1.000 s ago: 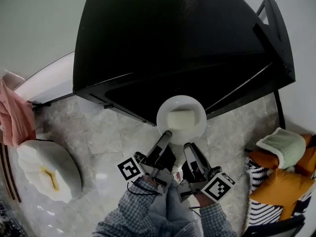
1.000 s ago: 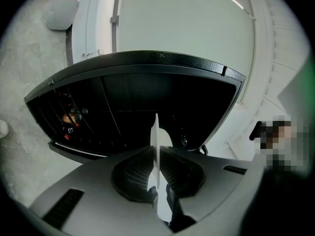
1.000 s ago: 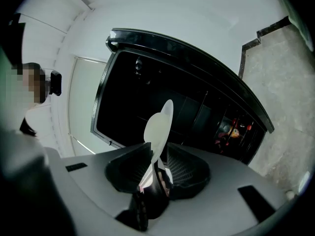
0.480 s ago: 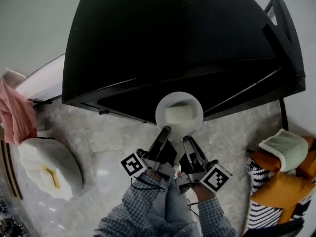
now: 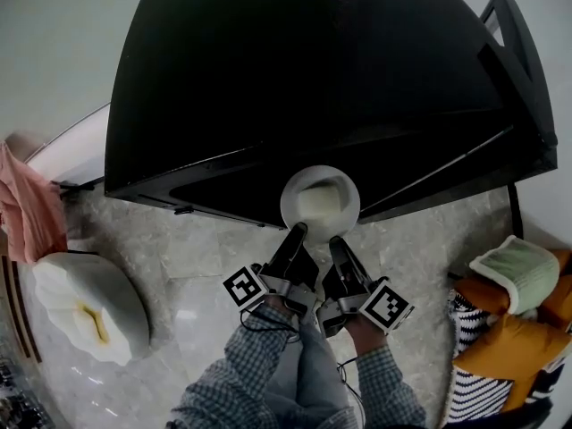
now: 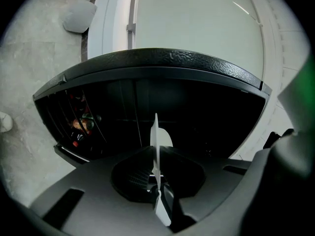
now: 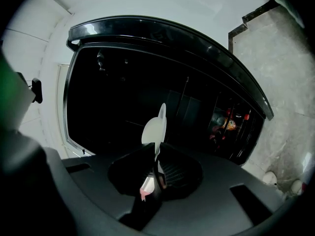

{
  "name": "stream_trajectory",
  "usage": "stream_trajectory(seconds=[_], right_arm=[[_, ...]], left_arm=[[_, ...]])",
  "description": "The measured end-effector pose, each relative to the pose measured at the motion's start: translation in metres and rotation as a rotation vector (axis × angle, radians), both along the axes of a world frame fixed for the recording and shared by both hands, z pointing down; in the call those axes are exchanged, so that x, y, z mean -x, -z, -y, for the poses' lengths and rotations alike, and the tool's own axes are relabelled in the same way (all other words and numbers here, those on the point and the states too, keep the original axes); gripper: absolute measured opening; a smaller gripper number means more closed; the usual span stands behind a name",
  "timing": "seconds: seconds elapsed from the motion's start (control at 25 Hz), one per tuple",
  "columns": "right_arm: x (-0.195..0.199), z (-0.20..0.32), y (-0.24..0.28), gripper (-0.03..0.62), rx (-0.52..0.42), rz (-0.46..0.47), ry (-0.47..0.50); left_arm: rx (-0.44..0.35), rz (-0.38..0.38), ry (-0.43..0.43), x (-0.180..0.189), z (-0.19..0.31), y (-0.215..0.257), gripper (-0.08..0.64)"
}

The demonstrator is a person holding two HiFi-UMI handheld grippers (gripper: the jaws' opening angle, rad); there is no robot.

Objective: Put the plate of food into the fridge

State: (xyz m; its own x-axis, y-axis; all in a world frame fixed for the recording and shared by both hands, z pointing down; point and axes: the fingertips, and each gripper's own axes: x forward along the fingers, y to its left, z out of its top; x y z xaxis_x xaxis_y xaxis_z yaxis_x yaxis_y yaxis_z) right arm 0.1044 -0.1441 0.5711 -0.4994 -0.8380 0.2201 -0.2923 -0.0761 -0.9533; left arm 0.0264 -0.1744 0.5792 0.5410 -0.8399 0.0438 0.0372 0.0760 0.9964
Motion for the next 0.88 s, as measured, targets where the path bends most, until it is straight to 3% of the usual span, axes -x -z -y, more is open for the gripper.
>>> stream_trajectory(seconds=[0.52, 0.72, 0.88], right_arm=[[0.001, 0.020, -0.025, 0.037, 0.039, 0.005, -0.055], [-0.002, 0.023, -0.032, 0.032, 0.067, 0.016, -0.087], [0.000, 0.031, -0.030, 0.032, 0.060, 0.050, -0.112]], left_arm=[[0.005, 0.057, -0.064, -0.003, 0.022, -0.025, 0.032], [-0.011, 0.147, -0.183, -0.008, 0.025, -0.029, 0.032], [-0.027, 0.166, -0.243, -0.010, 0.030, -0.026, 0.035]])
